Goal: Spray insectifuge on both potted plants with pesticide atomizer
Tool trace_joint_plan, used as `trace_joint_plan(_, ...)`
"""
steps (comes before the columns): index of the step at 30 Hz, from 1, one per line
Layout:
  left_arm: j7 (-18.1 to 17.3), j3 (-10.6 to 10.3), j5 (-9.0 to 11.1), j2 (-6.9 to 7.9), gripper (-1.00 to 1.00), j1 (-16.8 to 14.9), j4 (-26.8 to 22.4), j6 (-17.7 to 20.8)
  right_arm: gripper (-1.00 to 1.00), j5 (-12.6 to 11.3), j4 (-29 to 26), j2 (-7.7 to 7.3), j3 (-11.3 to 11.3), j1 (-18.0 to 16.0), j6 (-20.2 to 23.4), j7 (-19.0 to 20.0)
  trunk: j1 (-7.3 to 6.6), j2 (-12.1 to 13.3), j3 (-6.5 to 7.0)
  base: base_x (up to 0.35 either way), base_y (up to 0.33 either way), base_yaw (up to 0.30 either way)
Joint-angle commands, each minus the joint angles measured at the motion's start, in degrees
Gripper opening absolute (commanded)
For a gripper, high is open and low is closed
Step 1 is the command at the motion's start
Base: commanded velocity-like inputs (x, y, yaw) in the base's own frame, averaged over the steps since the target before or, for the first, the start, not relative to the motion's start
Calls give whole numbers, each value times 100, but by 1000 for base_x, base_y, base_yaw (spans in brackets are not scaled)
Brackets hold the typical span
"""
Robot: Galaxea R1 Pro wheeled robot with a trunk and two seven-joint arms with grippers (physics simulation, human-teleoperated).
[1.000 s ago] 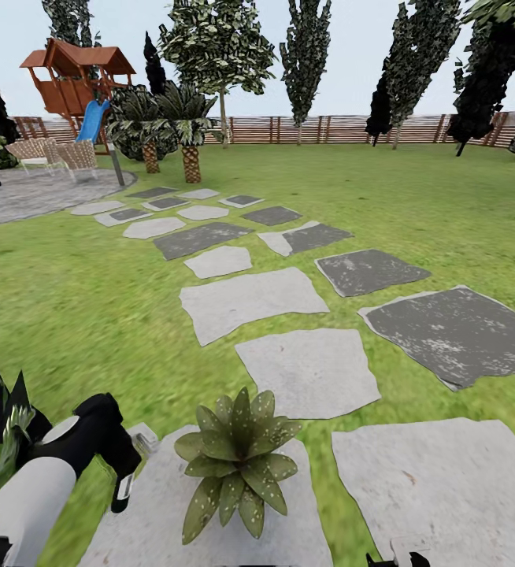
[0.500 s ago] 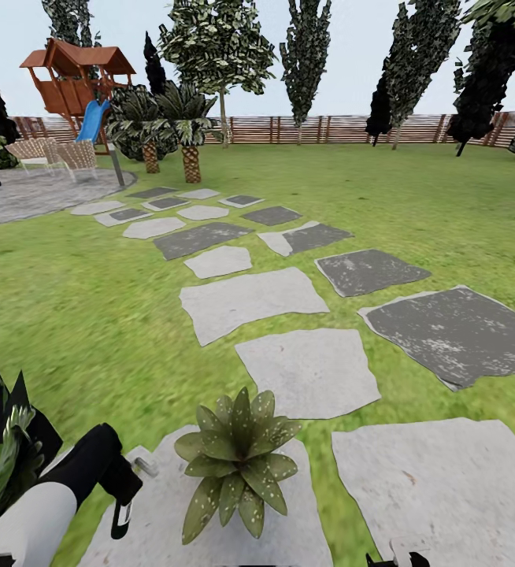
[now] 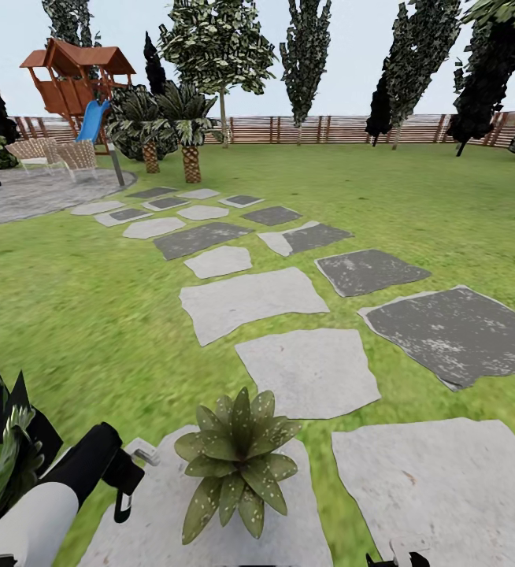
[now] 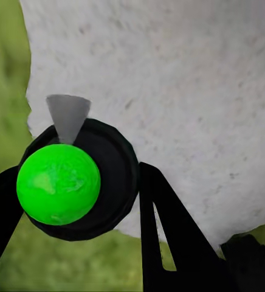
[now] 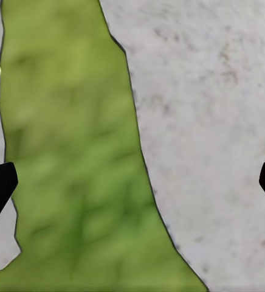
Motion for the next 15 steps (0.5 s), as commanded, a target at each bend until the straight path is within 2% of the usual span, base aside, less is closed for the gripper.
trace_joint_plan(1, -41, 43, -59, -5, -100, -2, -13, 18, 100, -55, 2, 0, 54, -2, -15, -12, -1, -2, -5, 0, 0, 0)
trace_joint_plan(15, -21, 19, -79, 57, -100, 27, 58, 23, 100, -53, 2, 0, 59, -2, -15, -11, -1, -2, -5, 20, 0, 0)
